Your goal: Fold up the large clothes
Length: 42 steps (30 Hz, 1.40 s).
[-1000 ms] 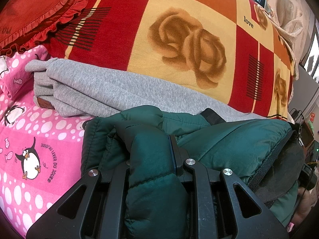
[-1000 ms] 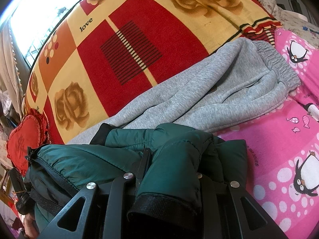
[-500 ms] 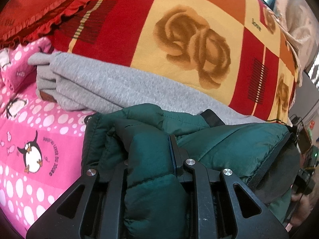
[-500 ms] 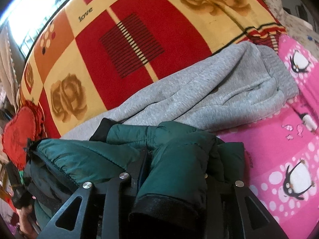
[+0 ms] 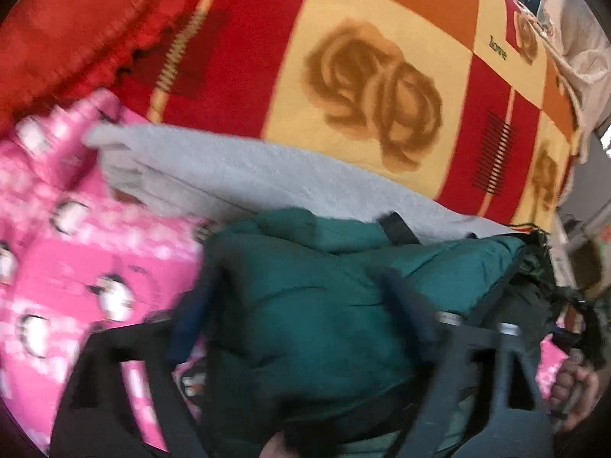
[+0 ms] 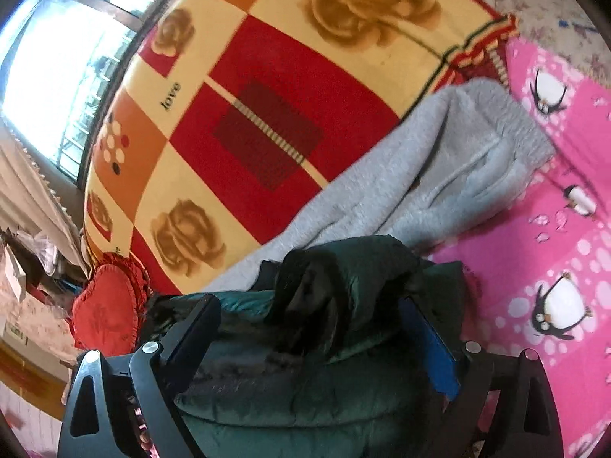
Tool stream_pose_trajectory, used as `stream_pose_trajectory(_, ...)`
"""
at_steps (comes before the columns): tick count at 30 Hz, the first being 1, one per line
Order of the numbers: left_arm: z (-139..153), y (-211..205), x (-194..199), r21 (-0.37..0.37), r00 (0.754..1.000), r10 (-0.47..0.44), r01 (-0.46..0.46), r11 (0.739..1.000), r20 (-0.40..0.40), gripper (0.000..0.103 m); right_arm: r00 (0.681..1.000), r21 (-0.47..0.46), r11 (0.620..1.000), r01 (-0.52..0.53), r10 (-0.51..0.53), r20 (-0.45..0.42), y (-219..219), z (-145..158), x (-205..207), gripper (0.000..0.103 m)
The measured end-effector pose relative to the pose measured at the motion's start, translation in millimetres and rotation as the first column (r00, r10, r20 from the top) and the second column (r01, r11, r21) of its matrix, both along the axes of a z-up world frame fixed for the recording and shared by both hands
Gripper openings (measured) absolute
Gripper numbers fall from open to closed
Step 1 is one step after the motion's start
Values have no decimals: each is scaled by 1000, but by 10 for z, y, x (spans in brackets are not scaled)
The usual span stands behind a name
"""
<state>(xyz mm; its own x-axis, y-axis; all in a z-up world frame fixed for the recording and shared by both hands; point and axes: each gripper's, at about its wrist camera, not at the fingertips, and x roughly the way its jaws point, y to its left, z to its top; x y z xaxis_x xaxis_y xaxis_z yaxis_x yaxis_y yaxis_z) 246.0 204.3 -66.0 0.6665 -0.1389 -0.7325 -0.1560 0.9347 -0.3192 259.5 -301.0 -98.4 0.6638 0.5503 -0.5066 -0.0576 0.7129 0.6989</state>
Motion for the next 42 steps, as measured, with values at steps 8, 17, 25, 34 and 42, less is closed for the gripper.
stream_pose_trajectory(8,392,208,-313,-40,990,64,-59,997,126,103,998,-114,993,-4,11,64,35,281,-206,94)
stream_pose_trajectory(17,245,-250,-75,37,994,-64,61,997,85,103,988,-369,922,-116,144,51,533,331,93,94)
stream_pose_trajectory(25,-65,-504,722,148,992,-116,123,981,-55,103,951,-512,803,-306,283,-125,1164,-79,842,94)
stream_pose_trajectory(34,-530,-553,855,185,998,-60,64,981,-26,103,956,-514,807,-290,268,-118,1041,-577,1133,103)
stream_pose_trajectory(42,-426,-524,729,167,988,-114,130,977,-100,103,953,-591,749,-299,265,-147,1072,-323,919,102)
